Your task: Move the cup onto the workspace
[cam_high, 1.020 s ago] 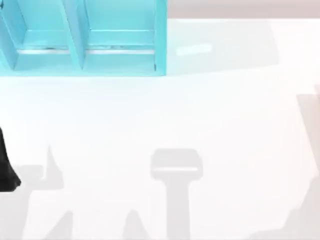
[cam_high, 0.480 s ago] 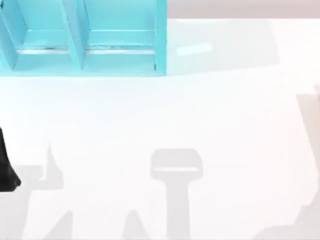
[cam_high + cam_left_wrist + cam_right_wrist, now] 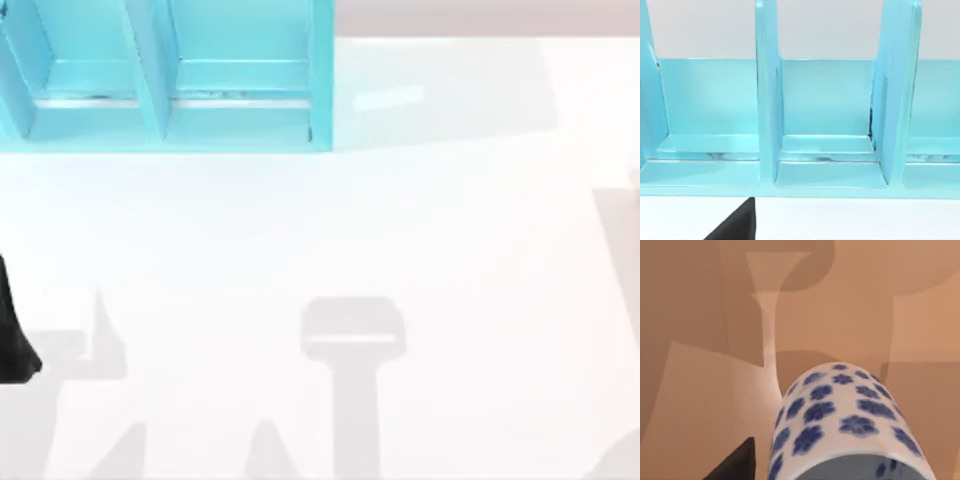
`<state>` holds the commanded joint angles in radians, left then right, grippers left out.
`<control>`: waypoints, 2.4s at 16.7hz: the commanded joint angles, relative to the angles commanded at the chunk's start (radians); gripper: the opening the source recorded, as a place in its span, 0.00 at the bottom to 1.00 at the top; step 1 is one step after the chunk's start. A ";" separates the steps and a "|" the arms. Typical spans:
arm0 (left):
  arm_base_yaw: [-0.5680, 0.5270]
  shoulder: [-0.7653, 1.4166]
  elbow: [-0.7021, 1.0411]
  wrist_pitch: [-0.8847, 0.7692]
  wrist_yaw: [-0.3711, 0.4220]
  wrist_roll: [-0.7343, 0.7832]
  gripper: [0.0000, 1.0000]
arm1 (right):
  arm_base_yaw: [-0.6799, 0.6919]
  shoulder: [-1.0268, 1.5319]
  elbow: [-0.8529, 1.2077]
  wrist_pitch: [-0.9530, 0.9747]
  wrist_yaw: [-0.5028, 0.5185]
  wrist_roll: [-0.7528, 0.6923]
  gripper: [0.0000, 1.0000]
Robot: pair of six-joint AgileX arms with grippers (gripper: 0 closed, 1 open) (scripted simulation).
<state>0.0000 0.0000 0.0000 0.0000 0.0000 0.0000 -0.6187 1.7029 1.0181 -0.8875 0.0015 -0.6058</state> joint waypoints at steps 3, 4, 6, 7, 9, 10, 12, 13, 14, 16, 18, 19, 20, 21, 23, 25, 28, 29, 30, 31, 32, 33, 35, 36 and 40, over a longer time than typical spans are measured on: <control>0.000 0.000 0.000 0.000 0.000 0.000 1.00 | 0.000 0.005 -0.014 0.016 0.000 0.000 1.00; 0.000 0.000 0.000 0.000 0.000 0.000 1.00 | 0.000 0.005 -0.014 0.016 0.000 0.000 1.00; 0.000 0.000 0.000 0.000 0.000 0.000 1.00 | 0.000 0.005 -0.014 0.016 0.000 0.000 0.92; 0.000 0.000 0.000 0.000 0.000 0.000 1.00 | 0.000 0.005 -0.014 0.016 0.000 0.000 0.85; 0.000 0.000 0.000 0.000 0.000 0.000 1.00 | 0.000 0.005 -0.014 0.016 0.000 0.000 0.70; 0.000 0.000 0.000 0.000 0.000 0.000 1.00 | 0.000 0.005 -0.014 0.016 0.000 0.000 0.62; 0.000 0.000 0.000 0.000 0.000 0.000 1.00 | 0.000 0.005 -0.014 0.016 0.000 0.000 0.47; 0.000 0.000 0.000 0.000 0.000 0.000 1.00 | 0.000 0.005 -0.014 0.016 0.000 0.000 0.40; 0.000 0.000 0.000 0.000 0.000 0.000 1.00 | 0.000 0.005 -0.014 0.016 0.000 0.000 0.32; 0.000 0.000 0.000 0.000 0.000 0.000 1.00 | 0.000 0.005 -0.014 0.016 0.000 0.000 0.17; 0.000 0.000 0.000 0.000 0.000 0.000 1.00 | 0.000 0.005 -0.014 0.016 0.000 0.000 0.02; 0.000 0.000 0.000 0.000 0.000 0.000 1.00 | 0.000 0.005 -0.014 0.016 0.000 0.000 0.00; 0.000 0.000 0.000 0.000 0.000 0.000 1.00 | 0.000 0.005 -0.014 0.016 0.000 0.000 0.00; 0.000 0.000 0.000 0.000 0.000 0.000 1.00 | 0.000 0.005 -0.014 0.016 0.000 0.000 0.00; 0.000 0.000 0.000 0.000 0.000 0.000 1.00 | 0.000 0.005 -0.014 0.016 0.000 0.000 0.00; 0.000 0.000 0.000 0.000 0.000 0.000 1.00 | 0.000 0.005 -0.014 0.016 0.000 0.000 0.00; 0.000 0.000 0.000 0.000 0.000 0.000 1.00 | 0.002 0.002 -0.012 0.013 0.000 0.004 0.00; 0.000 0.000 0.000 0.000 0.000 0.000 1.00 | 0.011 -0.004 -0.008 -0.001 0.000 0.016 0.00; 0.000 0.000 0.000 0.000 0.000 0.000 1.00 | 0.028 -0.016 0.001 -0.024 0.000 0.037 0.00; 0.000 0.000 0.000 0.000 0.000 0.000 1.00 | 0.052 -0.035 0.013 -0.058 0.000 0.064 0.00; 0.000 0.000 0.000 0.000 0.000 0.000 1.00 | 0.083 -0.059 0.028 -0.100 0.000 0.096 0.00; 0.000 0.000 0.000 0.000 0.000 0.000 1.00 | 0.119 -0.085 0.044 -0.144 0.000 0.130 0.00; 0.000 0.000 0.000 0.000 0.000 0.000 1.00 | 0.195 -0.143 0.077 -0.232 -0.001 0.201 0.00; 0.000 0.000 0.000 0.000 0.000 0.000 1.00 | 0.234 -0.173 0.093 -0.278 -0.001 0.237 0.00; 0.000 0.000 0.000 0.000 0.000 0.000 1.00 | 0.337 -0.255 0.135 -0.392 -0.001 0.334 0.00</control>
<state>0.0000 0.0000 0.0000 0.0000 0.0000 0.0000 -0.2818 1.4476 1.1526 -1.2794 0.0007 -0.2717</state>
